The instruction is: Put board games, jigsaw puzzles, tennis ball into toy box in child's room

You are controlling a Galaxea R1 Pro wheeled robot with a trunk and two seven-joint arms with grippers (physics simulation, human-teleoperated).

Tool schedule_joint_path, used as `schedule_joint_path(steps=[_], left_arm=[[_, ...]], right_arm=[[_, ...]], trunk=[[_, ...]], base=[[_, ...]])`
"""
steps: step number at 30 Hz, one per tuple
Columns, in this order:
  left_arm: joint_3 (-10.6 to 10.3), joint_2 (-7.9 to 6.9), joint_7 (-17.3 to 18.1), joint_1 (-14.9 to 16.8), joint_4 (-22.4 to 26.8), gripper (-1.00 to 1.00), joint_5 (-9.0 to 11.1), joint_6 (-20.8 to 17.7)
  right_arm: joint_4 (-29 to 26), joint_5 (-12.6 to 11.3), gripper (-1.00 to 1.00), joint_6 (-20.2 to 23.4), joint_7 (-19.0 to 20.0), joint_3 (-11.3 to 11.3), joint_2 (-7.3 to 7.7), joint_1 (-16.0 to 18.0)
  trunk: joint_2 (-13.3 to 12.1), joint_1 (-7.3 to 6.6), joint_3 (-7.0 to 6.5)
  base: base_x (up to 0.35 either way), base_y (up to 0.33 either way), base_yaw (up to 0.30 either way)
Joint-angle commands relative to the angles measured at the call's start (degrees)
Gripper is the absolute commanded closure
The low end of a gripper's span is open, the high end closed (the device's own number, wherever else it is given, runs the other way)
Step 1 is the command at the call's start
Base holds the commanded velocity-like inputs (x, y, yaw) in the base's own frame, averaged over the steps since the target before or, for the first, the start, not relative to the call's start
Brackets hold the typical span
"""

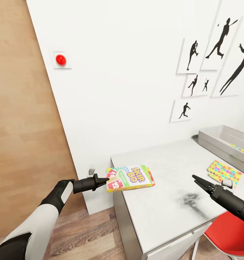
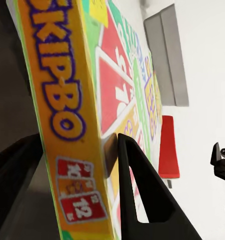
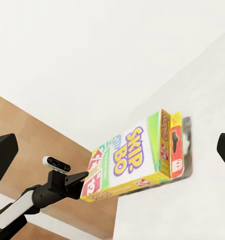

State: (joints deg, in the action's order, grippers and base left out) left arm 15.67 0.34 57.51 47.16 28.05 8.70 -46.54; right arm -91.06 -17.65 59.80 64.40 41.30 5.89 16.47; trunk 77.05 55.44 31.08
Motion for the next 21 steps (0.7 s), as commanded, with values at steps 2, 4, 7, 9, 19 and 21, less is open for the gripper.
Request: schedule_joint_path(steps=[2,4,7,9,19,21], left_arm=[[0.2,0.02,0.1,0.0,0.0,1.00,-0.1,-0.3],[0.3,0.02,0.3,0.0,0.2,1.00,-0.1,-0.4],[0.3,-0.04,1.4,0.0,0.2,1.00,0.0,-0.7],[0.3,-0.13,3.8,0.0,0.3,1.00,0.0,-1.0],[-0.1,-0.34,13.1,0.0,0.6,1.00,-0.2,-3.3],[-0.2,-0.34,13.3,0.0,0.7,1.00,-0.3,-3.9]], right_arm=[[0.0,0.2,-1.00,0.2,0.3,0.1,0.00,0.0],[0.0,0.2,-1.00,0.2,0.3,0.1,0.00,0.0],[0.0,0.2,-1.00,0.2,0.3,0.1,0.00,0.0],[0.0,0.2,-1.00,0.2,0.2,0.1,0.00,0.0],[0.0,0.2,-1.00,0.2,0.1,0.1,0.00,0.0],[0.0,0.2,-1.00,0.2,0.1,0.1,0.00,0.0]], trunk=[[-0.8,-0.45,-0.31],[-0.8,-0.45,-0.31],[-0.8,-0.45,-0.31],[-1.6,-0.89,-0.67],[-5.6,-3.08,-2.46],[-6.4,-3.52,-2.82]], base=[[0.000,0.000,0.000],[0.000,0.000,0.000],[0.000,0.000,0.000],[0.000,0.000,0.000],[0.000,0.000,0.000],[0.000,0.000,0.000]])
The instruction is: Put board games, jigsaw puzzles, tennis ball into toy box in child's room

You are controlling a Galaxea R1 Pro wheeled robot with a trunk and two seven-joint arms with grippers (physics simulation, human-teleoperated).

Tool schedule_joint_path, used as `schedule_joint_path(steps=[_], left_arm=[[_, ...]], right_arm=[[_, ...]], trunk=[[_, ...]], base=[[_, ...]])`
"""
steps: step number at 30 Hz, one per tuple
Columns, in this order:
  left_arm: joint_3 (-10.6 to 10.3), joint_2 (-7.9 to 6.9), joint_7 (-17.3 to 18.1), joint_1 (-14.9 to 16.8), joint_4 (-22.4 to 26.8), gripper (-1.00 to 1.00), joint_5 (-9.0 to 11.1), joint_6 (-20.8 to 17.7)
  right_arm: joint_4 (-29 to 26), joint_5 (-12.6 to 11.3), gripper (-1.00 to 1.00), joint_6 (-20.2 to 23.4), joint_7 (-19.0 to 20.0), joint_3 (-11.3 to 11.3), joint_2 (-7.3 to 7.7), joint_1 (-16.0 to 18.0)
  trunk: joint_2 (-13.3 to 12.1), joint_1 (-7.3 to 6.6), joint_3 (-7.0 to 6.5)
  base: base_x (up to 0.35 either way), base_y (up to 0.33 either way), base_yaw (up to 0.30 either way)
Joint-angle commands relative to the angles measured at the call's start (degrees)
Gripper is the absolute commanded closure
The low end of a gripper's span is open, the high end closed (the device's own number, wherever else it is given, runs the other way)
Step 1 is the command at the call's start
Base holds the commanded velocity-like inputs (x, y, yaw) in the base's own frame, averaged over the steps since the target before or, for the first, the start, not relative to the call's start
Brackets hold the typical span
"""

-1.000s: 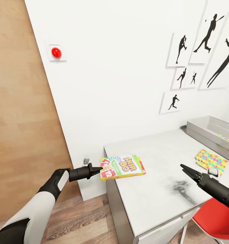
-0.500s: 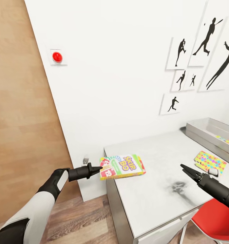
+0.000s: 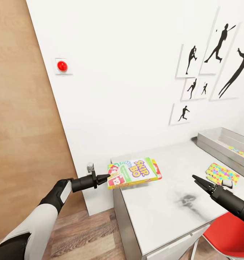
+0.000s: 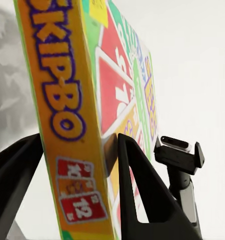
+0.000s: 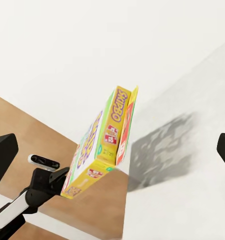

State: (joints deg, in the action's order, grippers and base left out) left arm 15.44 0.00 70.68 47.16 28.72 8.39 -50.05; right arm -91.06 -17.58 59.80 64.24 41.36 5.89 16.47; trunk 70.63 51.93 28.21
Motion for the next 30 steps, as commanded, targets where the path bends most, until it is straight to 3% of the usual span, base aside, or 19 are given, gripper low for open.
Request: schedule_joint_path(steps=[1,22,30], left_arm=[[0.0,0.02,0.1,0.0,0.0,1.00,0.0,-0.7],[-0.4,0.14,0.2,0.1,2.4,1.00,-0.2,-4.9],[-0.4,0.10,0.2,0.1,2.4,1.00,-0.2,-4.9]], right_arm=[[0.0,0.2,-1.00,0.2,0.3,0.1,0.00,0.0],[0.1,0.1,-1.00,0.2,0.3,0.5,0.09,0.1],[0.1,0.1,-1.00,0.2,0.2,0.5,0.09,0.1]], trunk=[[-0.4,-0.23,-0.13],[-8.8,-4.84,-3.90],[-12.0,-6.60,-5.33]], base=[[0.000,0.000,0.000],[0.000,0.000,0.000],[-0.178,0.000,0.000]])
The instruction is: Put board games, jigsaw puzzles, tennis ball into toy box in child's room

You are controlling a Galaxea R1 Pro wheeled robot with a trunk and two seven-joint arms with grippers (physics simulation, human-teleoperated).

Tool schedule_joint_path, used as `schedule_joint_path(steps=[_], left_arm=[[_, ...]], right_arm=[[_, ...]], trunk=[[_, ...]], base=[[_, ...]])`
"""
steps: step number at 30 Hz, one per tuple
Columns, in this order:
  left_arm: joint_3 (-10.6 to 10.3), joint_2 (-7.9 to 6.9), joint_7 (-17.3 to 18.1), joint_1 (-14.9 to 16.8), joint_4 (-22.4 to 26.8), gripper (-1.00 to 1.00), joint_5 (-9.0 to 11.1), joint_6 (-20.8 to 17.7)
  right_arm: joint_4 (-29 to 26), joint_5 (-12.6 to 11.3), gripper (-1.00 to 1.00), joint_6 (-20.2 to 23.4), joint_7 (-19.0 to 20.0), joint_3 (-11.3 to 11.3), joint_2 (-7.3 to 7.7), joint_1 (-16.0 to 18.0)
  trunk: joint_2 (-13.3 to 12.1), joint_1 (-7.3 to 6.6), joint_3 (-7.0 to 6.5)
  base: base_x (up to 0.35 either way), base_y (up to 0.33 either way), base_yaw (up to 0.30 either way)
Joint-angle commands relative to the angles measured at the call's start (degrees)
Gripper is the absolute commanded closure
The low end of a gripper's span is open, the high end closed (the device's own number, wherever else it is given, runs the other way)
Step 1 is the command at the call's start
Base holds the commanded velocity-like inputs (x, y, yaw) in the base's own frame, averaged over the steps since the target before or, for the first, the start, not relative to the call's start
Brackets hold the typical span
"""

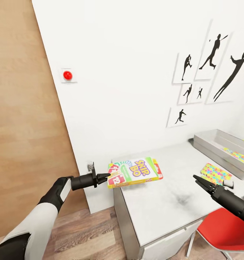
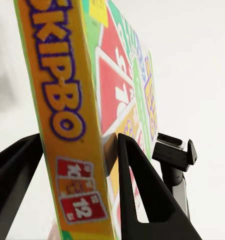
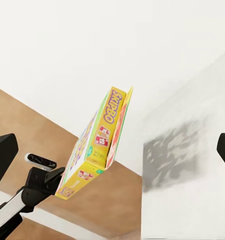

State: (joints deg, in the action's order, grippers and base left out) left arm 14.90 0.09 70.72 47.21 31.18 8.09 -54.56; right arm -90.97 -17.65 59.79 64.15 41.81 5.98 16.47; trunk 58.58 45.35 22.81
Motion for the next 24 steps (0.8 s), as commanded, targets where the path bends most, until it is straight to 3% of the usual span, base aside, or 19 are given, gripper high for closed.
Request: schedule_joint_path(steps=[1,24], left_arm=[[0.1,0.02,0.1,0.0,0.0,1.00,0.1,-0.4],[0.1,-0.05,0.1,0.1,0.1,1.00,0.1,-0.4]], right_arm=[[0.0,0.2,-1.00,0.2,0.3,0.1,0.00,0.1],[0.0,0.1,-1.00,0.2,0.1,0.0,-0.17,0.1]], trunk=[[-0.4,-0.24,-0.12],[-9.6,-5.29,-4.25]], base=[[-0.099,0.000,0.000],[-0.009,0.000,0.000]])
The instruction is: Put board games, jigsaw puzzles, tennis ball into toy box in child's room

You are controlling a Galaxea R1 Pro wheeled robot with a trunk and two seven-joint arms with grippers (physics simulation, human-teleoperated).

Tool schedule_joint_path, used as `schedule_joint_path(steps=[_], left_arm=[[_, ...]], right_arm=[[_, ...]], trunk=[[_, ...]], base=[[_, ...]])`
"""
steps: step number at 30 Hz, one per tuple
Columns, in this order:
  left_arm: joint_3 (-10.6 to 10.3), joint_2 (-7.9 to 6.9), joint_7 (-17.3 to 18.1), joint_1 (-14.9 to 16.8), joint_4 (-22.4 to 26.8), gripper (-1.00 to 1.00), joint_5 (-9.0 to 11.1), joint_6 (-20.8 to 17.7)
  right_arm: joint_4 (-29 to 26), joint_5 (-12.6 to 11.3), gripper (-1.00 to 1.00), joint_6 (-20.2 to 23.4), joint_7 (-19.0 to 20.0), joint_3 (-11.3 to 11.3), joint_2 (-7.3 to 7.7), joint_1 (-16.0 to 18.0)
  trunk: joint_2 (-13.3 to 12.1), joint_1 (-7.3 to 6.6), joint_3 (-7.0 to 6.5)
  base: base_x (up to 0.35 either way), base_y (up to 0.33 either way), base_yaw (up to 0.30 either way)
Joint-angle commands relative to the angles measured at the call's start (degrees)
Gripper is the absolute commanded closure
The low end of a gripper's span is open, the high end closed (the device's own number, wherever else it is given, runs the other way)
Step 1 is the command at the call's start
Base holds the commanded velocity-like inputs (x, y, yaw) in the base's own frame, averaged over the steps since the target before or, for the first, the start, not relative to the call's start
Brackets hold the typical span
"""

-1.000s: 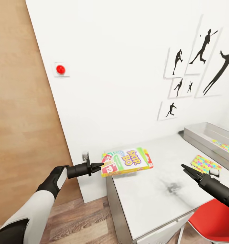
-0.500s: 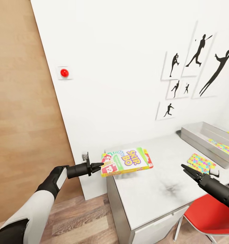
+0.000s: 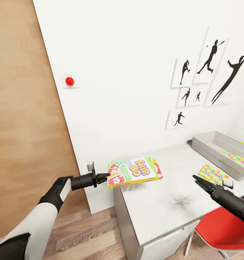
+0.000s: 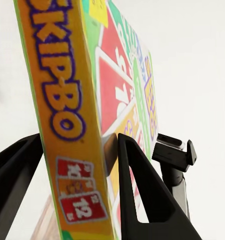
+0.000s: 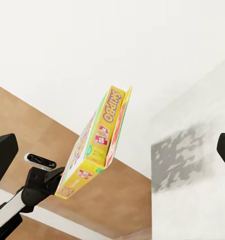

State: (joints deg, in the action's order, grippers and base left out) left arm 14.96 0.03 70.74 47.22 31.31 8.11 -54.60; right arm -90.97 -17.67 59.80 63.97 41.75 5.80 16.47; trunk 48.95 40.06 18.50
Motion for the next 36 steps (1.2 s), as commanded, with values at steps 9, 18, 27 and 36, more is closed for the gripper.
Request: schedule_joint_path(steps=[9,18,27,36], left_arm=[[0.1,-0.03,0.2,0.0,0.0,1.00,0.1,-0.3],[0.1,-0.15,0.2,0.0,0.1,1.00,0.1,-0.3],[-0.9,-0.13,0.3,0.0,1.5,1.00,0.1,-0.4],[-3.7,-0.14,0.3,0.0,1.6,1.00,0.1,-0.4]], right_arm=[[0.0,0.2,-1.00,0.2,0.3,0.1,-0.07,0.1],[0.0,0.2,-1.00,0.2,0.3,0.2,-0.06,0.1],[0.0,0.2,-1.00,0.2,0.2,0.2,-0.09,0.1],[0.1,0.2,-1.00,0.2,0.2,0.2,-0.11,0.1]], trunk=[[-3.6,-1.98,-1.66],[-7.2,-3.95,-3.87],[-10.8,-5.93,-6.13],[-14.4,-7.91,-8.36]], base=[[0.000,0.000,-0.028],[0.000,0.000,-0.171],[0.000,0.000,-0.186],[0.000,0.000,-0.170]])
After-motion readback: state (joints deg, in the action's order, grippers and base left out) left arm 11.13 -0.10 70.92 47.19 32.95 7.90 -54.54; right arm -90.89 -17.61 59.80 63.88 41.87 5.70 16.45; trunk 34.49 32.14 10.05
